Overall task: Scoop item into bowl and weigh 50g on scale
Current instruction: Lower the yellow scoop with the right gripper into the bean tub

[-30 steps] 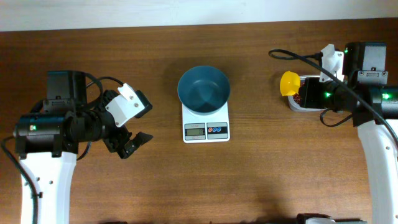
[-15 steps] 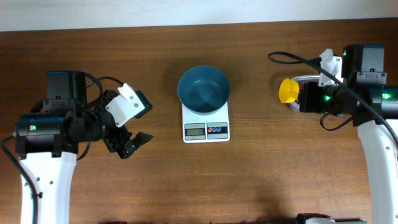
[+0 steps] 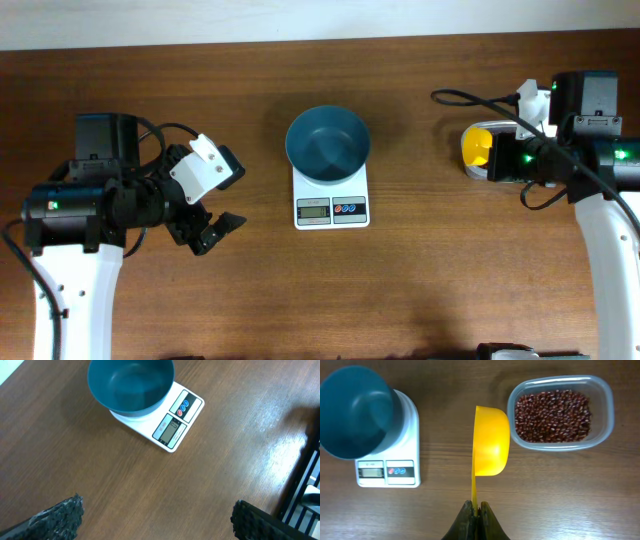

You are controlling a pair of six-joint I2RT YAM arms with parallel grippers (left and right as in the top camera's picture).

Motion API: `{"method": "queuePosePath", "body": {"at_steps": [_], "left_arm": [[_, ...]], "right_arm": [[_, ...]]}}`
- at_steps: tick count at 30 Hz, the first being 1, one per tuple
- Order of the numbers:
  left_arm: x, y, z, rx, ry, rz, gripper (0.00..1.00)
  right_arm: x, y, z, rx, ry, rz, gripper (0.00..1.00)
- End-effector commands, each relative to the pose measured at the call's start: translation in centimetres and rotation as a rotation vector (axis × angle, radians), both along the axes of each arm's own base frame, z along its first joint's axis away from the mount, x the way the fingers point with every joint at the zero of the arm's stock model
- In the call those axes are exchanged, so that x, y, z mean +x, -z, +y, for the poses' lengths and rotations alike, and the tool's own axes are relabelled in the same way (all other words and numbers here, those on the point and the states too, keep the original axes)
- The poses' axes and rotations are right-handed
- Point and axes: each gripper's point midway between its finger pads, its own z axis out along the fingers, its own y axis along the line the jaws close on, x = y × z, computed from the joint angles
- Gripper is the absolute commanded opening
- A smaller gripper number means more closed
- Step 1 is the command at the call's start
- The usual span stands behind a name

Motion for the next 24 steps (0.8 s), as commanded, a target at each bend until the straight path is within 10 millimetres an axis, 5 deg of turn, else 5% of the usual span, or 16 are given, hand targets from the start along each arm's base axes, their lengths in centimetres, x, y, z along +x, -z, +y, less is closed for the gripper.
{"method": "queuePosePath", "body": {"at_steps": [1,12,24], "left_arm": [[0.0,-0.4,-0.2,-0.013,0.015,-0.016,0.99],[0.0,-0.4,-0.2,-0.013,0.015,-0.016,0.99],[0.0,-0.4,-0.2,-0.013,0.015,-0.016,0.99]], "right_arm": [[0.2,0.4,-0.9,-0.066,-0.029,0.007,0.04],[0.8,2.3,-6.1,-0.330,0.104,0.099,0.04],[5.2,5.3,-8.6,-0.455,0.135,0.112,0.04]]}}
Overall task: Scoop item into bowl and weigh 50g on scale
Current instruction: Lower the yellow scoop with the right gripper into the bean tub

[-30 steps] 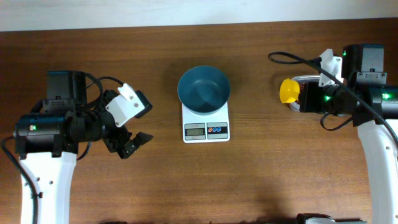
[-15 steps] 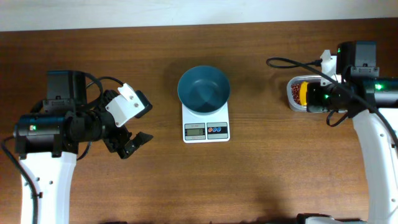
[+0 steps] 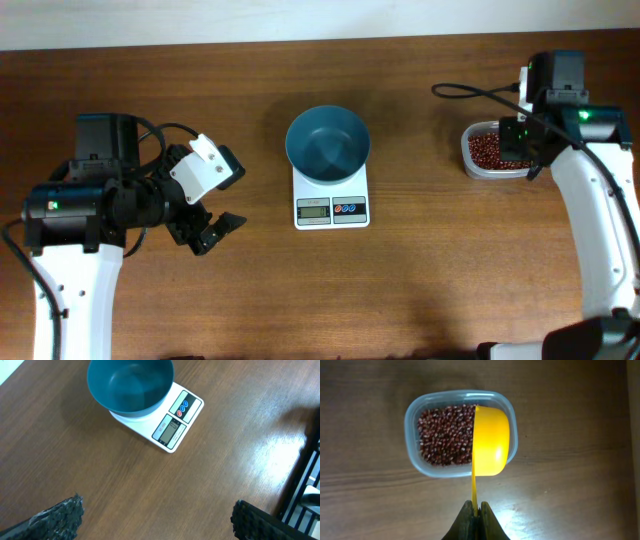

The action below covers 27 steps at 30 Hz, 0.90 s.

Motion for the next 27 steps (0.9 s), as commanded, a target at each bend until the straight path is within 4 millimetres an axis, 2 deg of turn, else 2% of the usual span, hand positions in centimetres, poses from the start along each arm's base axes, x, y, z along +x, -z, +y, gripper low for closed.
{"method": "queuePosePath", "body": {"at_steps": [1,9,13,27], "left_arm": [[0.0,-0.4,-0.1,-0.011,0.014,-0.017,0.99],[0.0,-0.4,-0.1,-0.011,0.014,-0.016,0.99],[0.0,-0.4,-0.1,-0.011,0.014,-0.017,0.99],[0.0,-0.4,-0.1,-0.011,0.014,-0.016,0.99]], "right_arm": [[0.4,1.5,-0.9,-0.041,0.009,0.050,0.04],[1.3,4.9,-1.5,-0.065,0.016,0.140,0.04],[1.5,4.9,-2.7,-0.135,0.046,0.142,0.04],[2.5,6.9,-2.8,-0.137,0.046,0.166,0.04]]}}
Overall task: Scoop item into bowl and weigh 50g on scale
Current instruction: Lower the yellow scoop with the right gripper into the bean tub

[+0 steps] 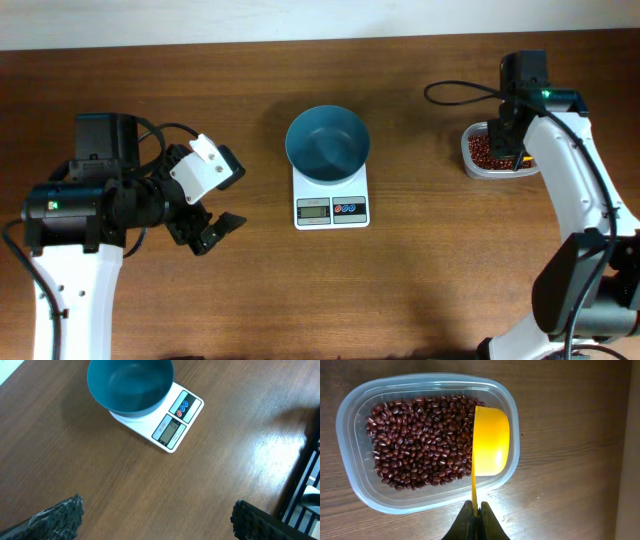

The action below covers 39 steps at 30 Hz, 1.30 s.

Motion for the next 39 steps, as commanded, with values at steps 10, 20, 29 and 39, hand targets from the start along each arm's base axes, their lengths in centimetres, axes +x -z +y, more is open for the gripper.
{"method": "queuePosePath", "body": {"at_steps": [10,20,29,39], "left_arm": [[0.0,-0.4,-0.1,-0.010,0.013,-0.017,0.99],[0.0,-0.4,-0.1,-0.010,0.013,-0.017,0.99],[0.0,-0.4,-0.1,-0.010,0.013,-0.017,0.99],[0.0,-0.4,-0.1,-0.010,0.013,-0.017,0.99]], "right_arm": [[0.8,0.1,-0.6,-0.024,0.013,-0.027,0.04],[0.8,1.4,-1.1,-0.053,0.023,0.015,0.04],[0.7,1.7,-0.5,-0.013,0.021,0.014,0.04],[0.4,1.8,-2.2,0.002,0.064,0.007,0.04]]}}
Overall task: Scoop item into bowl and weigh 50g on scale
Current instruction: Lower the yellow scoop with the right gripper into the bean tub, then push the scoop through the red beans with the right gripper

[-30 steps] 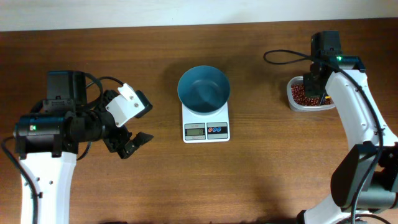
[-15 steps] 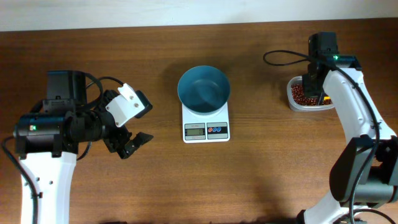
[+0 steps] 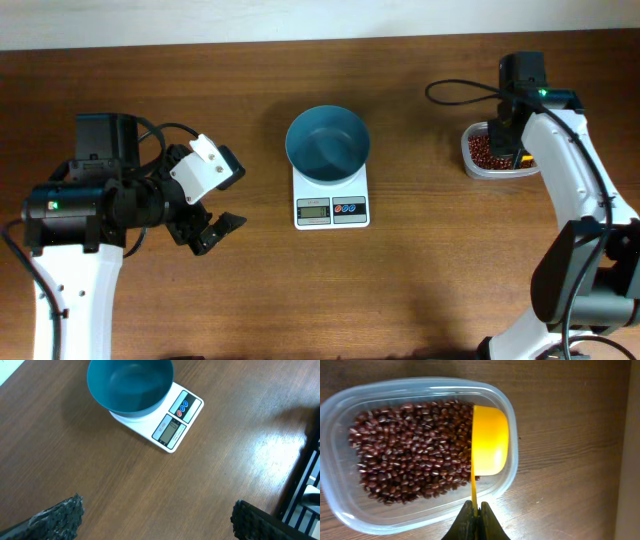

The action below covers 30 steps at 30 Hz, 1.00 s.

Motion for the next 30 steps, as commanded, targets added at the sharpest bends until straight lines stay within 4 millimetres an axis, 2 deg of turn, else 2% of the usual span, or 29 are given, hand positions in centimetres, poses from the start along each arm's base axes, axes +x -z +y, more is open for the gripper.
{"method": "queuePosePath", "body": {"at_steps": [1,14,18,22,24,30], "left_arm": [[0.0,-0.4,-0.1,-0.011,0.011,-0.015,0.99],[0.0,-0.4,-0.1,-0.011,0.011,-0.015,0.99],[0.0,-0.4,-0.1,-0.011,0.011,-0.015,0.99],[0.0,-0.4,-0.1,-0.011,0.011,-0.015,0.99],[0.0,-0.4,-0.1,-0.011,0.011,-0.015,0.99],[0.0,-0.4,-0.1,-0.011,0.011,-0.015,0.99]], "right_arm": [[-0.2,0.8,-1.1,0.036,0.039,0.002,0.04],[1.0,1.2,0.5,0.144,0.006,-0.046,0.04],[0.3,1.9,0.1,0.138,0.018,-0.024,0.04],[-0.3,2.3,-1.3,0.160,0.056,-0.022,0.04],[-0.3,2.6,-0.8,0.229,0.051,-0.032,0.04],[-1.0,2.9,-0.3,0.256,0.051,-0.002,0.04]]}}
